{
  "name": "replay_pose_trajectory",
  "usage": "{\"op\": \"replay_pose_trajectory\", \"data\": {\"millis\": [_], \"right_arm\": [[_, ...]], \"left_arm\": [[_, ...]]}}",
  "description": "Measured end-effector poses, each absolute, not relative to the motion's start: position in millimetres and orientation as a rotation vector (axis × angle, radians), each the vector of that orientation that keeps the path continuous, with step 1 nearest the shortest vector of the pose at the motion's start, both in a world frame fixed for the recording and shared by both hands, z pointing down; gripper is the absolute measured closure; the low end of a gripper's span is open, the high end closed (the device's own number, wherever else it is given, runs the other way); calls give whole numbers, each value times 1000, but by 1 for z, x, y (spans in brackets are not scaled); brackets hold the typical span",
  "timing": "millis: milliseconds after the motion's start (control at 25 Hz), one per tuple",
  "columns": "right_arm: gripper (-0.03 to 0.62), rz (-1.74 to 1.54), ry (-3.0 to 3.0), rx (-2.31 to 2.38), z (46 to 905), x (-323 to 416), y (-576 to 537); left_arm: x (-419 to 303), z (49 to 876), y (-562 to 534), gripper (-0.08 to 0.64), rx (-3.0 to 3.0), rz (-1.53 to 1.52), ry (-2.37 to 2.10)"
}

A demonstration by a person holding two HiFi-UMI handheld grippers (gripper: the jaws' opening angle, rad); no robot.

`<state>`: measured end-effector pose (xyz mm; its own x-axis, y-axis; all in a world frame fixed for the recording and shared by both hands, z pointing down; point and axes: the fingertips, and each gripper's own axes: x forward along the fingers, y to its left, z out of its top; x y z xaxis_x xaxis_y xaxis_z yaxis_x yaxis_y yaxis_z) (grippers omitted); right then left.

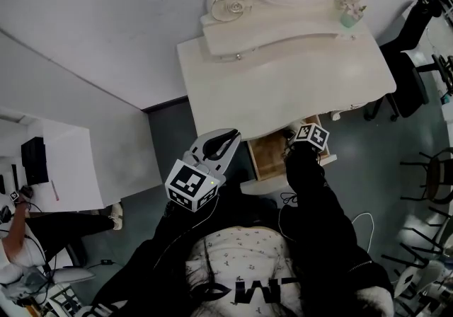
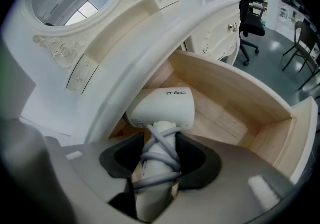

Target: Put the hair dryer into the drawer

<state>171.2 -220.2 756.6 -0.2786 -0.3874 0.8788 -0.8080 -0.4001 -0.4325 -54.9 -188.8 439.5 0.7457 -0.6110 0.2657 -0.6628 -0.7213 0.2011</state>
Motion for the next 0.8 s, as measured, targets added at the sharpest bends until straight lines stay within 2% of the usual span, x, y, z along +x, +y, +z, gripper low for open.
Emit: {"op": "replay_pose_trajectory", "data": {"millis": [480, 800], "right_arm": [[382, 1924, -1609, 1693, 771, 159, -230], [377, 1916, -1571, 1706, 769, 157, -228]], "left_arm": [[-66, 450, -194, 557, 2622, 277, -1028], [-69, 454, -198, 557, 2603, 281, -1046]]}}
